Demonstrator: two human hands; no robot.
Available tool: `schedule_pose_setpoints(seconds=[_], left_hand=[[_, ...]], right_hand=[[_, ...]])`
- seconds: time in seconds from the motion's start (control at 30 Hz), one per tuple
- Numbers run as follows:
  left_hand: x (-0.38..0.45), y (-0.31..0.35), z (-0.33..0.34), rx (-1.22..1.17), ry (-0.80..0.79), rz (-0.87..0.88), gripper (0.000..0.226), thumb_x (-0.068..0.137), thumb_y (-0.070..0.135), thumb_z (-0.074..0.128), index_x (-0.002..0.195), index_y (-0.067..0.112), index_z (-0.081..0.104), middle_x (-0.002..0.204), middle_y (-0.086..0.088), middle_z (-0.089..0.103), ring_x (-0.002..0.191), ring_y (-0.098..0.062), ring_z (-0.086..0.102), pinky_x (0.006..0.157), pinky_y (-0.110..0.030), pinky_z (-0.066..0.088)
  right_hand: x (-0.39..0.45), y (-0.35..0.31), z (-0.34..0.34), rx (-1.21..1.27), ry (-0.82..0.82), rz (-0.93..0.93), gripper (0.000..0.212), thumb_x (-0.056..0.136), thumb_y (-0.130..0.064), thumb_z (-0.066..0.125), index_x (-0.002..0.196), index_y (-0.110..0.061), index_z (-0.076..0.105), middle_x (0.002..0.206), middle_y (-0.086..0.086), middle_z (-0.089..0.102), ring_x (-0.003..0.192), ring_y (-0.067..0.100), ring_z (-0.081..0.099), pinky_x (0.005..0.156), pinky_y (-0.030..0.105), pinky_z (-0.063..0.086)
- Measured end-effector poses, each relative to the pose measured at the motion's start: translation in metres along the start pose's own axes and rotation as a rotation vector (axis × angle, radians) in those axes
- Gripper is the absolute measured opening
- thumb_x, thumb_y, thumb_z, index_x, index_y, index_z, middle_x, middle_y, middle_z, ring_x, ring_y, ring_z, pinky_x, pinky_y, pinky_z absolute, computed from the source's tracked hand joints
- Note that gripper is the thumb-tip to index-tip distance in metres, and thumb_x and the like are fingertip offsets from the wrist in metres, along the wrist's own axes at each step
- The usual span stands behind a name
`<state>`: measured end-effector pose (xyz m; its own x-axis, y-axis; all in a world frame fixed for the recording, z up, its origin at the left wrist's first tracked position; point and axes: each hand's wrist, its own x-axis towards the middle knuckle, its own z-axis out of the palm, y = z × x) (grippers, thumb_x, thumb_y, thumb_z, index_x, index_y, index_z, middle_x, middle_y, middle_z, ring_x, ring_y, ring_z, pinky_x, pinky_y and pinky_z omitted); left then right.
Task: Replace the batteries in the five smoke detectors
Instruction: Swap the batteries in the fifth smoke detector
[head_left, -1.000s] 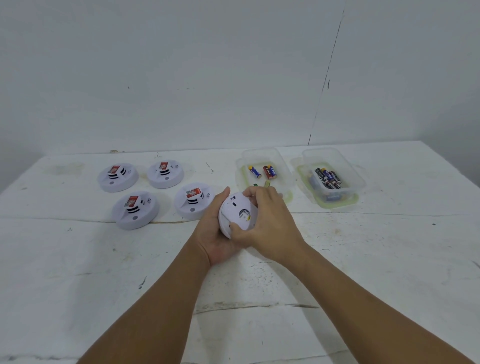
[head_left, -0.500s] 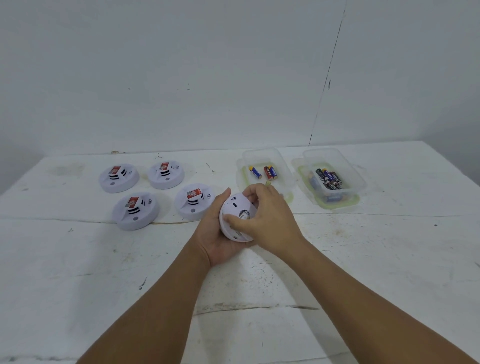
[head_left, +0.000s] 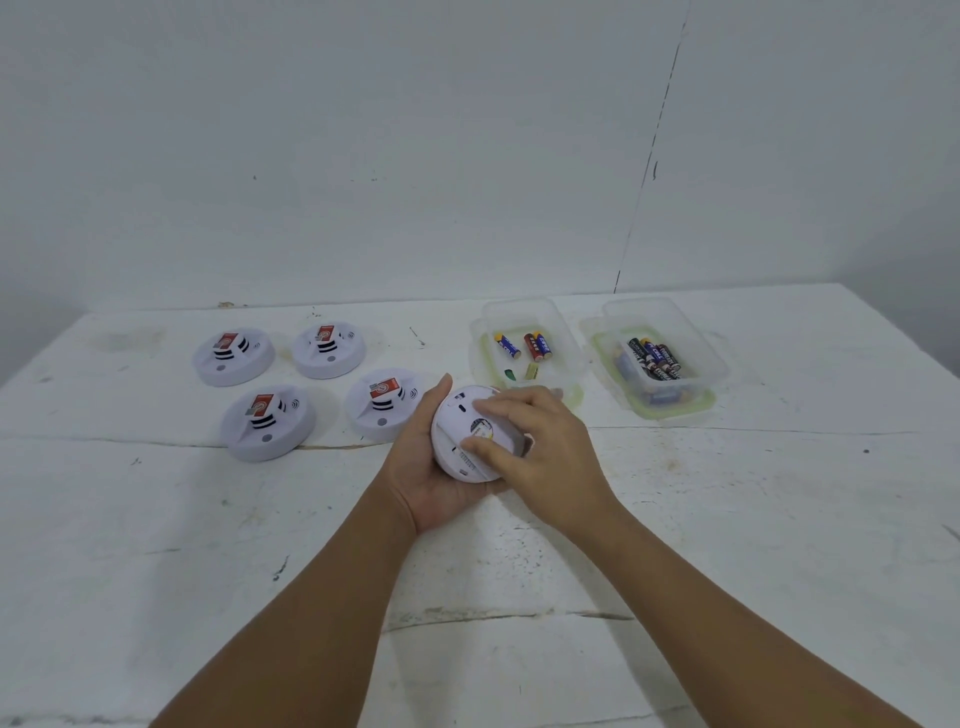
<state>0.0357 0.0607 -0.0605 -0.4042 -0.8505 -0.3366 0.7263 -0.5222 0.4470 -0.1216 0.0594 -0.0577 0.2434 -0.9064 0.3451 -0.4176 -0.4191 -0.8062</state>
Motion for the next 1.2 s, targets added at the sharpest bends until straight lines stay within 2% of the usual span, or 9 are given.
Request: schedule_pose_setpoints(seconds=[0.2,0.33,0.47,0.57,0.7,0.83,1.0,1.13,1.2], left_hand=[[0.0,0.002,0.001,-0.011,-0.01,0.007,0.068,0.099,0.063,0.052,0.119,0.003,0.074,0.13,-0.018,0.065,0.117,-0.031,0.06,0.086,-0.043,0.059],[0.001,0.0,0.003,-0.041,-0.028,-0.009,0.07,0.099,0.061,0.053,0.116,-0.004,0.074,0.128,-0.024,0.066,0.108,-0.038,0.068,0.075,-0.044,0.06],[0.001,-0.002,0.004,-0.017,-0.019,0.01,0.07,0.101,0.06,0.047,0.101,-0.002,0.079,0.114,-0.026,0.071,0.096,-0.039,0.073,0.071,-0.042,0.061],[-0.002,-0.001,0.006,-0.052,-0.014,-0.011,0.07,0.099,0.06,0.053,0.114,-0.004,0.075,0.125,-0.027,0.067,0.105,-0.038,0.069,0.082,-0.043,0.056],[-0.004,0.0,0.007,-0.06,0.005,0.0,0.078,0.097,0.057,0.06,0.147,-0.002,0.05,0.15,-0.029,0.049,0.128,-0.042,0.056,0.103,-0.049,0.045],[0.0,0.001,0.004,-0.013,0.047,-0.023,0.073,0.099,0.057,0.057,0.138,-0.005,0.06,0.15,-0.03,0.049,0.138,-0.044,0.049,0.119,-0.055,0.033],[-0.001,0.0,0.006,0.037,0.068,-0.015,0.065,0.099,0.056,0.054,0.115,-0.002,0.076,0.141,-0.029,0.059,0.127,-0.043,0.06,0.117,-0.057,0.037],[-0.006,-0.002,0.013,0.012,0.048,0.0,0.068,0.098,0.058,0.055,0.117,-0.004,0.075,0.14,-0.03,0.059,0.123,-0.044,0.064,0.108,-0.054,0.043],[-0.01,-0.003,0.019,-0.021,0.042,0.034,0.071,0.095,0.06,0.059,0.13,-0.002,0.067,0.143,-0.03,0.057,0.128,-0.044,0.059,0.109,-0.053,0.042]], right_hand=[[-0.006,0.02,-0.011,0.052,-0.084,-0.033,0.038,0.087,-0.022,0.085,0.124,-0.029,0.077,0.135,-0.018,0.063,0.133,0.002,0.052,0.109,0.012,0.038],[-0.007,0.024,-0.013,0.106,-0.039,-0.023,0.042,0.081,-0.023,0.089,0.122,-0.027,0.078,0.119,-0.008,0.064,0.114,0.011,0.062,0.097,0.018,0.049],[-0.005,0.022,-0.012,0.111,-0.006,-0.011,0.047,0.076,-0.025,0.092,0.12,-0.026,0.078,0.113,-0.01,0.068,0.103,0.012,0.066,0.093,0.023,0.053],[-0.003,0.024,-0.016,0.091,-0.016,0.0,0.041,0.08,-0.024,0.09,0.119,-0.027,0.08,0.111,-0.017,0.071,0.102,0.007,0.068,0.095,0.022,0.052],[0.006,0.025,-0.031,0.051,-0.165,0.003,0.039,0.086,-0.019,0.085,0.123,-0.026,0.078,0.117,-0.013,0.073,0.105,0.007,0.071,0.101,0.024,0.054],[0.009,0.018,-0.036,0.042,-0.162,0.081,0.039,0.078,-0.017,0.091,0.114,-0.028,0.078,0.103,-0.004,0.067,0.092,0.005,0.065,0.088,0.017,0.052],[0.013,0.013,-0.039,0.085,-0.201,0.26,0.034,0.071,-0.019,0.096,0.094,-0.024,0.071,0.089,0.002,0.071,0.068,0.002,0.058,0.067,0.016,0.05],[0.01,0.01,-0.039,0.01,-0.19,0.24,0.029,0.075,-0.024,0.093,0.096,-0.028,0.073,0.093,-0.003,0.07,0.07,-0.001,0.058,0.069,0.012,0.047],[0.005,0.007,-0.037,-0.052,-0.152,0.198,0.03,0.08,-0.028,0.088,0.106,-0.03,0.072,0.095,-0.006,0.067,0.071,0.0,0.059,0.07,0.01,0.043]])
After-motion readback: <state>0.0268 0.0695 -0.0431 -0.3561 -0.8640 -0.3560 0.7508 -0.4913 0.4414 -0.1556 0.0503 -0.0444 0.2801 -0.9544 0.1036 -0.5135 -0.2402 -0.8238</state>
